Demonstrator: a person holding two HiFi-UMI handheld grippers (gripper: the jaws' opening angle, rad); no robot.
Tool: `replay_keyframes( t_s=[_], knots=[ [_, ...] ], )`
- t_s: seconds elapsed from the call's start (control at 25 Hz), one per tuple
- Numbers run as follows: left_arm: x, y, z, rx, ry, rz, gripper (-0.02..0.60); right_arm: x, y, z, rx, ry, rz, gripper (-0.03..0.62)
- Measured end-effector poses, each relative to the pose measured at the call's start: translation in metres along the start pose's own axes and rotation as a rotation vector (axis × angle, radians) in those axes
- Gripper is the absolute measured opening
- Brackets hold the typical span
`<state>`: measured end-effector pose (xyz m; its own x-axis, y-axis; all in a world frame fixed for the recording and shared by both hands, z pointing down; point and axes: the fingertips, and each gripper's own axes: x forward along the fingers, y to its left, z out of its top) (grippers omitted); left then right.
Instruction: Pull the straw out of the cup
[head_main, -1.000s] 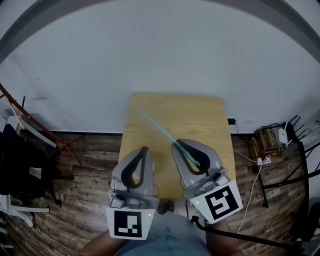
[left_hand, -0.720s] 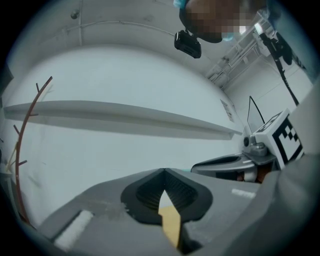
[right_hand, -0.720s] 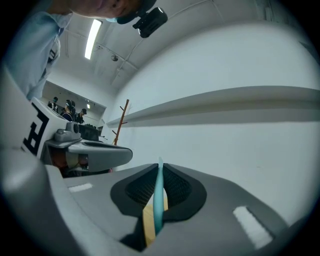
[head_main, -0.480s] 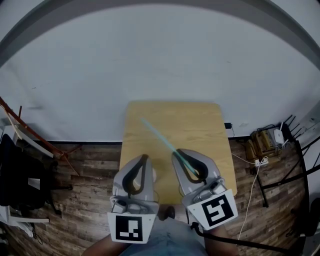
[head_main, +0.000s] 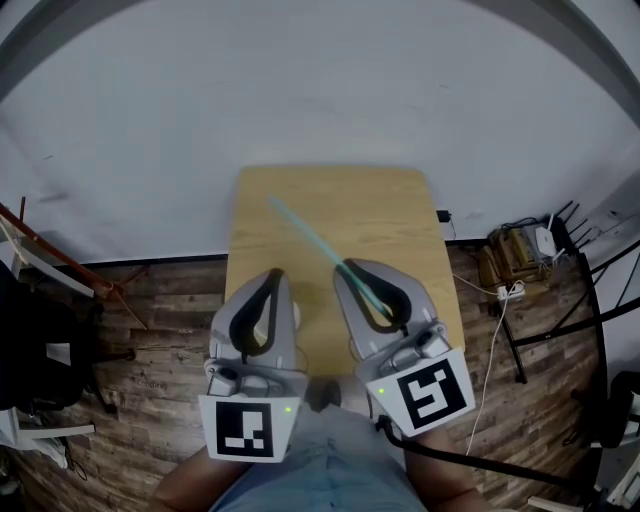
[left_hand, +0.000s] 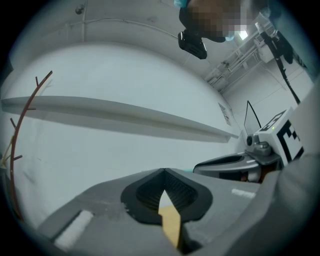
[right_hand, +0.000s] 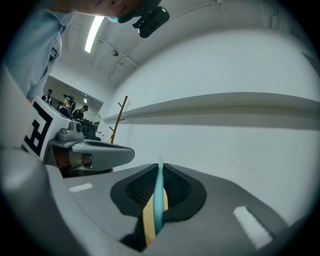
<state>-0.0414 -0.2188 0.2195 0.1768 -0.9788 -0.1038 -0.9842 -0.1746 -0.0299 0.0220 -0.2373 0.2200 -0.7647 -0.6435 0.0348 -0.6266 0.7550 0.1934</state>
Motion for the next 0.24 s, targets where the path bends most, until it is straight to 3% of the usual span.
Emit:
replay_keyframes(
  t_s=[0.24],
  knots=[
    [0.0008,-0.0027,0.0024,-0.002,-0.010,-0.015,0.020,-0.0007,0.0012,0.0013,0.003,-0.001,0.002,0.035]
  ],
)
